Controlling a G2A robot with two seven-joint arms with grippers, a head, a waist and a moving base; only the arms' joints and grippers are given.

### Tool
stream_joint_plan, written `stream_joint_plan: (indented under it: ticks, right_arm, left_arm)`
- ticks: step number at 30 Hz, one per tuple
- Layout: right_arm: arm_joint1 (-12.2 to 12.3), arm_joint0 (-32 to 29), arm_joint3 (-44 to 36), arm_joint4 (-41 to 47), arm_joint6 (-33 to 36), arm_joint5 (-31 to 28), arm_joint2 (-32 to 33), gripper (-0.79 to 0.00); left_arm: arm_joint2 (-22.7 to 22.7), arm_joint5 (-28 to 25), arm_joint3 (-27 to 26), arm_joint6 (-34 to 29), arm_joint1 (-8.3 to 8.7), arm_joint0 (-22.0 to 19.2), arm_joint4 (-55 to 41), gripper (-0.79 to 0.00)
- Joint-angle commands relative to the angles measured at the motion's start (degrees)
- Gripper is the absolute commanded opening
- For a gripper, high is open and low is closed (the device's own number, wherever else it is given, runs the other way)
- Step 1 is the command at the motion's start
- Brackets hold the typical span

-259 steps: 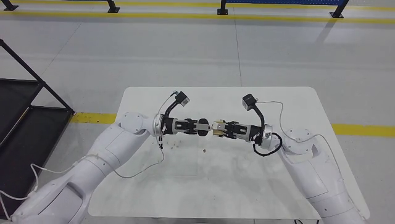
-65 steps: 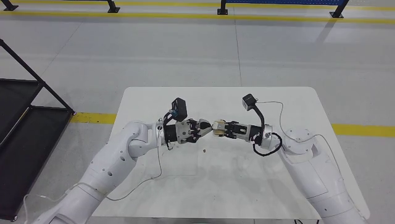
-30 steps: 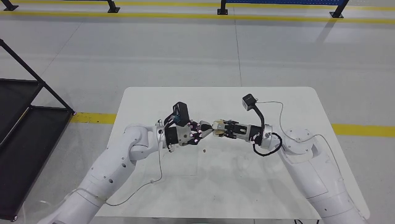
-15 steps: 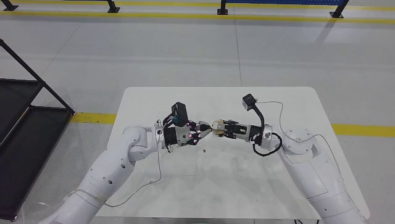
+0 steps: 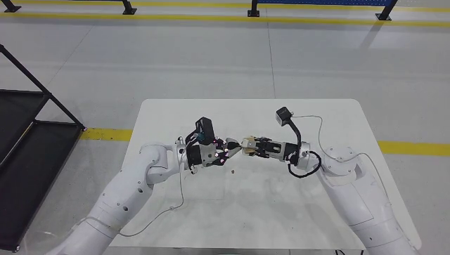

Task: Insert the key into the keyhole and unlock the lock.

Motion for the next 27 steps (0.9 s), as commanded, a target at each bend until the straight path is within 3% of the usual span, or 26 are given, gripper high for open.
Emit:
stream_joint_plan:
  ticks: [1,27]
  right_arm:
    - [0.0,0.0,0.0,0.0,0.0,0.0,0.0,-0.785]
    - [0.0,0.0,0.0,0.0,0.0,0.0,0.0,-0.785]
  left_arm:
    - [-0.1,0.1,-0.1,0.2,0.01,0.1,0.2,-0.785]
    - [-1.1,2.1,-2.6,1.3,0.09,2.3,4.2,-0.785]
